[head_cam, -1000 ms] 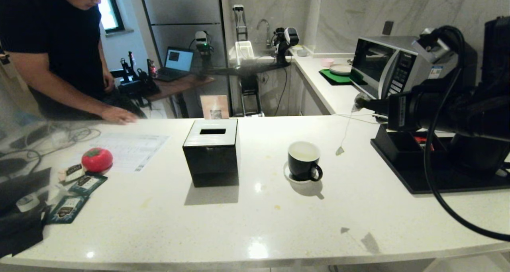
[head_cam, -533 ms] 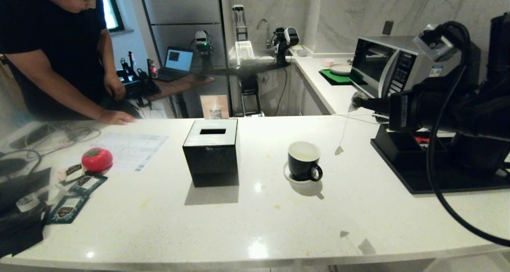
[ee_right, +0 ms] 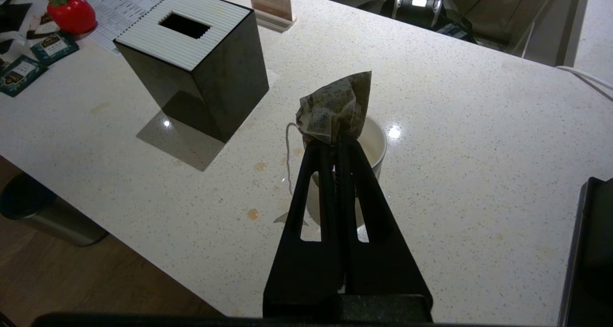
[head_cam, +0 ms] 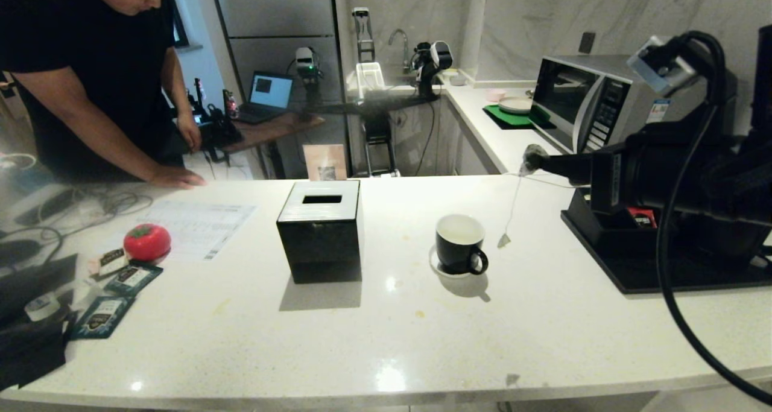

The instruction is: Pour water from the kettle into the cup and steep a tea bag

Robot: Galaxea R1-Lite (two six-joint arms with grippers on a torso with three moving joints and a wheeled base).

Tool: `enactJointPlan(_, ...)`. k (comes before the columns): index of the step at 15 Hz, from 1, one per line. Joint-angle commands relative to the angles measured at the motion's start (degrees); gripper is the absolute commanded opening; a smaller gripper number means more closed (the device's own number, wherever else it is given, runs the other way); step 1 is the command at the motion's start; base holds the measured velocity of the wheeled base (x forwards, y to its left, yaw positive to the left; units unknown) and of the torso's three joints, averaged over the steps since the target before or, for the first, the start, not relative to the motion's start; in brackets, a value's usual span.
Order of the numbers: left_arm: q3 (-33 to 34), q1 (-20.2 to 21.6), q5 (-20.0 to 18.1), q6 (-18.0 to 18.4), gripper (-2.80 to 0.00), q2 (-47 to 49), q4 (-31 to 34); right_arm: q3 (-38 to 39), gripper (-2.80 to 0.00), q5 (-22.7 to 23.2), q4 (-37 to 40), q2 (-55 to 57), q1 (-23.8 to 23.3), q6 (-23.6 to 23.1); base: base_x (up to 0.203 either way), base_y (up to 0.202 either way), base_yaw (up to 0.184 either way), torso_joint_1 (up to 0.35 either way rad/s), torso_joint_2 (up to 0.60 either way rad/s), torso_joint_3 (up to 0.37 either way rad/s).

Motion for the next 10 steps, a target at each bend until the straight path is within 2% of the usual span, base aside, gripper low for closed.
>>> enactJointPlan(1,0.0,0.0,0.0,0.0,-2.80,0.0,0.0,0.0,-2.80,0.0,-0.1,-0.1,0.1,0.0,0.000,0.000,0.000,0.000,0.00,0.000)
enactJointPlan(10,0.0,0.0,-0.2,-0.1,-2.80,0.0,0.0,-0.3,-2.80,-0.2,-0.1,1.6,0.3,0.0,0.000,0.000,0.000,0.000,0.00,0.000)
